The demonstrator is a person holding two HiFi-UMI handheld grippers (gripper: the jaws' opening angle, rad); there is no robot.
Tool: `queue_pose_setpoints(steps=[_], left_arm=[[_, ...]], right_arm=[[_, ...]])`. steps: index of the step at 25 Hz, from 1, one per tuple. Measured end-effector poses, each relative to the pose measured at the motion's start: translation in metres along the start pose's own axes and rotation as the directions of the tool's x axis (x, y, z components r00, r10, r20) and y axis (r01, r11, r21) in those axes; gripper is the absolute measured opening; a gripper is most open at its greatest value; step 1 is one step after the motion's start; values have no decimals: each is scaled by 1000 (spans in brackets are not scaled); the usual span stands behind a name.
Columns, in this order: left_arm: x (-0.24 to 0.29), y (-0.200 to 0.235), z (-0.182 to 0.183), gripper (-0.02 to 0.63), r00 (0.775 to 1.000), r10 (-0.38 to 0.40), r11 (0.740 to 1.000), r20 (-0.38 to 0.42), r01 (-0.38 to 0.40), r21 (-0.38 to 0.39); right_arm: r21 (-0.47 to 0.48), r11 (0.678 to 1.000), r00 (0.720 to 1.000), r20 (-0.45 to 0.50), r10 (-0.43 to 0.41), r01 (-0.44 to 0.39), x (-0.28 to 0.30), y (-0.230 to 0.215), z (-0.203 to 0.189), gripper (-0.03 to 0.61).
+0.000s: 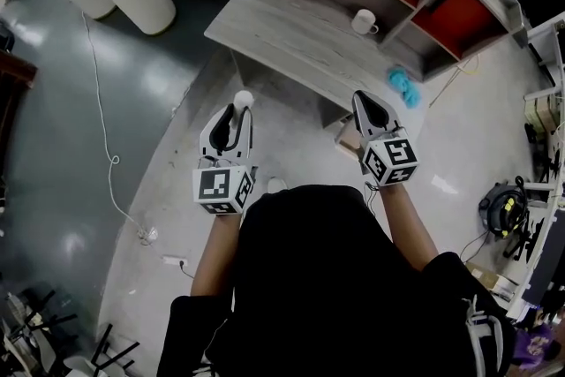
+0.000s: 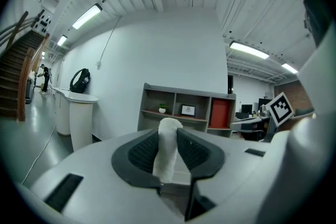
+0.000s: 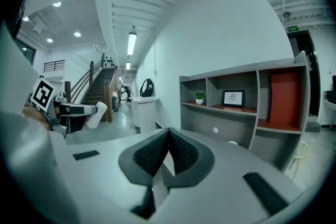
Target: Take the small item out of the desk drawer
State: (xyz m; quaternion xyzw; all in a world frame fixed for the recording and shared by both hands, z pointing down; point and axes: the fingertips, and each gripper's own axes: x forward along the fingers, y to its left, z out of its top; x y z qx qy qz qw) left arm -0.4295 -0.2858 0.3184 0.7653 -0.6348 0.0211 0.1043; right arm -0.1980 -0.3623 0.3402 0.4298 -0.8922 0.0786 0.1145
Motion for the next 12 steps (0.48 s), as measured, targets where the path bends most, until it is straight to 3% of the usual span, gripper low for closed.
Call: queue_pose_setpoints(steps=[12], left_arm=[[1,-8,-9,110,999,-52,999,-5,52,-11]], right_arm=[[-10,1000,1000,1,-19,19,-8,3,-2,0]])
